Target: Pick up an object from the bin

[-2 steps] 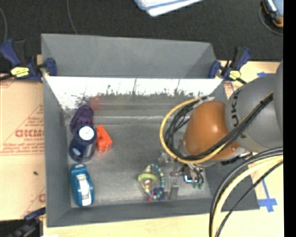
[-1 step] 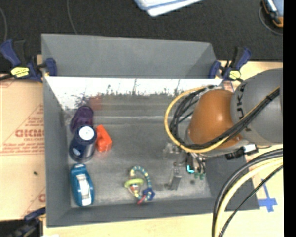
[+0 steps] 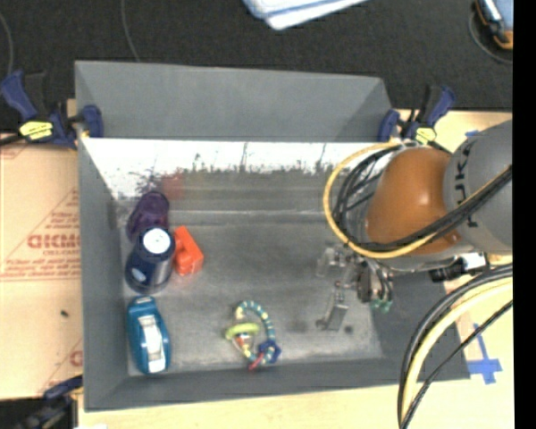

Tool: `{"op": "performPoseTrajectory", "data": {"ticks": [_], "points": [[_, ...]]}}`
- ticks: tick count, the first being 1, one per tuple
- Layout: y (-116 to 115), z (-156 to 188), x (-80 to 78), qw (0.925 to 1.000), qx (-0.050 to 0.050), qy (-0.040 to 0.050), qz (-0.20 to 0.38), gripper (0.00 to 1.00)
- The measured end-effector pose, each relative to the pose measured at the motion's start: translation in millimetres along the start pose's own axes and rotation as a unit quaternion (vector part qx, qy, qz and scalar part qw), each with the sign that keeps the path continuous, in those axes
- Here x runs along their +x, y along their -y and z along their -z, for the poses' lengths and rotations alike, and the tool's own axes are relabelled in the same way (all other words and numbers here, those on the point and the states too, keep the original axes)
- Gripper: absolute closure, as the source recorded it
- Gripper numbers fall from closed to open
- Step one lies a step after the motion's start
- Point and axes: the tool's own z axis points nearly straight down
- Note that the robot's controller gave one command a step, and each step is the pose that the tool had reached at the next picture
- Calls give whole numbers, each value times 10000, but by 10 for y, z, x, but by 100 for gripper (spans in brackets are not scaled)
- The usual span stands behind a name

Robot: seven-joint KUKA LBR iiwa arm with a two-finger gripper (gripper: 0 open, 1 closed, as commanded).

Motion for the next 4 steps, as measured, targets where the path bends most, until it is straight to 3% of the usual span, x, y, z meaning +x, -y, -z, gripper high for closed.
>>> {"op": "performPoseTrajectory", "data": {"ticks": [1, 2, 3, 4], "points": [[-208, 944, 282, 9993, -2, -24, 381, 0], [-258, 272, 251, 9989, -6, 36, 472, 0], [-1199, -312, 490, 9981, -8, -15, 621, 0], [-505, -144, 242, 9976, -3, 61, 691, 100]]}}
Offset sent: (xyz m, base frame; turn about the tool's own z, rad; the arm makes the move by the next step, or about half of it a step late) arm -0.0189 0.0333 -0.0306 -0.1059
